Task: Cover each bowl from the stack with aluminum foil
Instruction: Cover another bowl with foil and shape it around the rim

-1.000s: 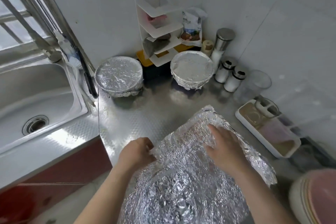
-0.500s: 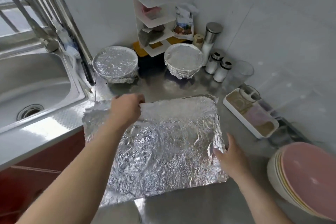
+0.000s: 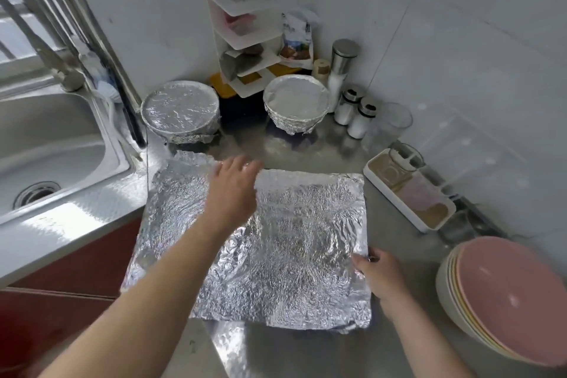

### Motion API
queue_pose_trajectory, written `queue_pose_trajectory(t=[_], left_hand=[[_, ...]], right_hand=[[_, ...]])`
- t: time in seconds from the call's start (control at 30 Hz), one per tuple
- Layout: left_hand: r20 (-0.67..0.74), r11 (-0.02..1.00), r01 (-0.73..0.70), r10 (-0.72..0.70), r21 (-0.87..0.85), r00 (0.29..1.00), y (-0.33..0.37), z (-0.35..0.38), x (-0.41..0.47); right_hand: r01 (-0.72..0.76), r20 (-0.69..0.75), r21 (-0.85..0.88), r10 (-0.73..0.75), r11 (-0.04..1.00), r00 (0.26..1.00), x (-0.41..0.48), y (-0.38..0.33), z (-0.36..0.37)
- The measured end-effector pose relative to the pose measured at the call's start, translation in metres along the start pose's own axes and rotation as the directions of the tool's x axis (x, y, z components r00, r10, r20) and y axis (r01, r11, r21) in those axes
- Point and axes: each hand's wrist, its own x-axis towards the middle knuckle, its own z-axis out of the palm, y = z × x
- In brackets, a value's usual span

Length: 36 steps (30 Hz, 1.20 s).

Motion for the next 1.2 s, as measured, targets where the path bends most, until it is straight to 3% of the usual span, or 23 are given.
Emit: queue_pose_trajectory(t=[0.1, 0.27, 0.47, 0.63, 0.7, 0.8, 1.0, 1.1, 1.2], left_hand=[[0.222, 0.980, 0.042, 0.002, -0.193, 0.975, 0.030, 0.004, -0.046], [0.415, 0.980, -0.073, 0.146, -0.187, 0.898, 0.073, 0.043, -0.136], [0.346, 0.984, -0.137, 0.168, -0.113, 0.923, 0.080, 0.078, -0.174], [0.329, 0.969, -0.178, 0.227, -0.172, 0.917, 0.077, 0.078, -0.170], [0.237, 0.950, -0.252, 0.291, -0.182, 0.927, 0.076, 0.078, -0.170], [0.110, 0.924, -0.297, 0.329, -0.240, 0.938, 0.077, 0.075, -0.176], [0.000, 0.948, -0.189, 0.196, -0.254, 0.981, 0.083, 0.060, -0.177], [0.024, 0.950, -0.080, 0.091, -0.303, 0.996, 0.083, 0.046, -0.174], [0.103, 0.926, 0.081, -0.046, -0.368, 0.994, 0.084, 0.025, -0.166]], right_hand=[[0.038, 0.029, -0.010, -0.037, 0.999, 0.999, 0.001, 0.000, 0.004], [0.121, -0.057, -0.156, -0.131, 0.980, 0.990, -0.004, 0.005, 0.003], [0.193, -0.103, -0.407, -0.255, 0.893, 0.962, -0.014, 0.006, -0.006], [0.196, -0.077, -0.379, -0.242, 0.904, 0.967, -0.027, 0.003, -0.011], [0.191, -0.100, -0.366, -0.242, 0.911, 0.965, -0.028, 0.005, -0.013], [0.165, -0.118, -0.239, -0.197, 0.957, 0.973, -0.027, 0.006, -0.016], [0.122, -0.072, 0.057, -0.117, 0.991, 0.990, -0.024, 0.000, -0.023], [-0.065, 0.098, 0.404, 0.028, 0.912, 0.995, -0.034, -0.014, -0.028], [-0.217, 0.226, 0.586, 0.099, 0.781, 0.969, -0.041, -0.024, -0.035]])
